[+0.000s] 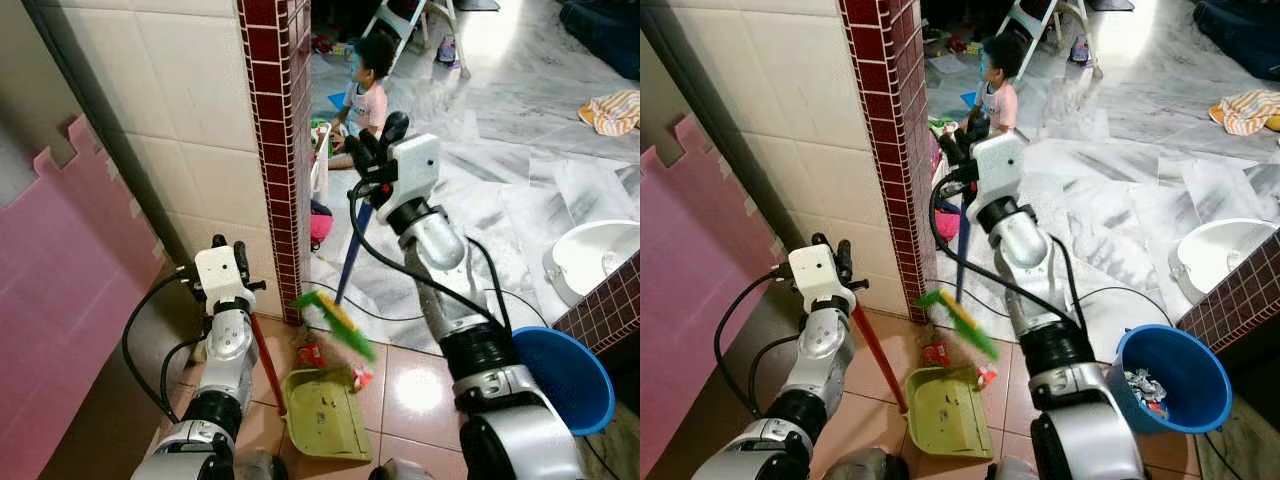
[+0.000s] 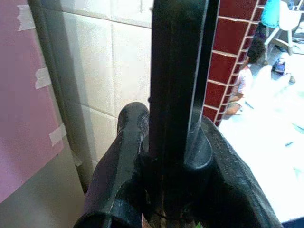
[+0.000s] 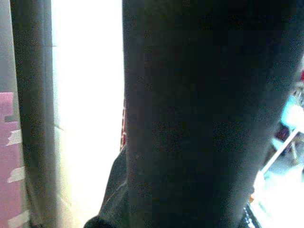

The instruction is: Sweep floor

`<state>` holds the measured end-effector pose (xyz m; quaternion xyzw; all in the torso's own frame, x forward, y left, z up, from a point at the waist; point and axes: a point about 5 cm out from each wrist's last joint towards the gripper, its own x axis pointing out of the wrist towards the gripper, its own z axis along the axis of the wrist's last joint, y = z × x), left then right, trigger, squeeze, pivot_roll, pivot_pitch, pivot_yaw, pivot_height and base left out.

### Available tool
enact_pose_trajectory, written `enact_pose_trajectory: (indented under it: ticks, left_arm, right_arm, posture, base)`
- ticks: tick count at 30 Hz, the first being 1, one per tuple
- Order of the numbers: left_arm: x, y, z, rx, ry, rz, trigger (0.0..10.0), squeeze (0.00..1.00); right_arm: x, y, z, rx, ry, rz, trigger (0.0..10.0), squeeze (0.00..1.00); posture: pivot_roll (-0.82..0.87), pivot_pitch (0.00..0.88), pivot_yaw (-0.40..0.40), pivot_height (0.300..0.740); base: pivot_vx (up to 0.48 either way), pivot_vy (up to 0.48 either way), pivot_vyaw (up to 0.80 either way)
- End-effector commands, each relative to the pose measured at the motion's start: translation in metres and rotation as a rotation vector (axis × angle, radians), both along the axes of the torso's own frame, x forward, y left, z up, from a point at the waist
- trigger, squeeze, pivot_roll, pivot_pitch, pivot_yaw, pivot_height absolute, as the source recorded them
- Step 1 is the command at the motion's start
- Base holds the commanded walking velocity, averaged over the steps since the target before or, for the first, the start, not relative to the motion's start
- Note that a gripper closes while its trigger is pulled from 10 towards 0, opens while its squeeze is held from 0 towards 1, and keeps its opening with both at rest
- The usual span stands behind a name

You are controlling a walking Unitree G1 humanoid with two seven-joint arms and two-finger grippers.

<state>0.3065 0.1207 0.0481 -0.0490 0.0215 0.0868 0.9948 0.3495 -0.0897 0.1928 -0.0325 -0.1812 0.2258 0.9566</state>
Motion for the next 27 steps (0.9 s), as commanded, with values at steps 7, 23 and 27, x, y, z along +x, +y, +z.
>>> enact_pose_trajectory:
  ticks: [7,23,27]
  left_arm:
    - [-0.002,-0.008,-0.008,0.021,0.058,-0.125,10.0,0.00]
    - [-0.001,0.004,-0.011,0.076,0.100,-0.011,10.0,0.00]
    - [0.000,0.006,-0.012,0.070,0.107,-0.006,10.0,0.00]
  right_arm:
    - [-0.011,-0.002,-0.042,-0.132,0.055,-0.028,10.0,0.00]
    - [-0.029,0.020,-0.088,-0.114,0.254,0.038,10.0,0.00]
    - [-0.027,0.025,-0.079,-0.046,0.283,0.100,10.0,0.00]
  posture:
    - [-0.02,0.000,0.040,0.740]
    - [-0.02,0.000,0.044,0.740]
    - [-0.02,0.000,0.044,0.740]
  base:
    - [0.000,0.000,0.00]
    - [0.000,0.000,0.00]
    - [0.000,0.000,0.00]
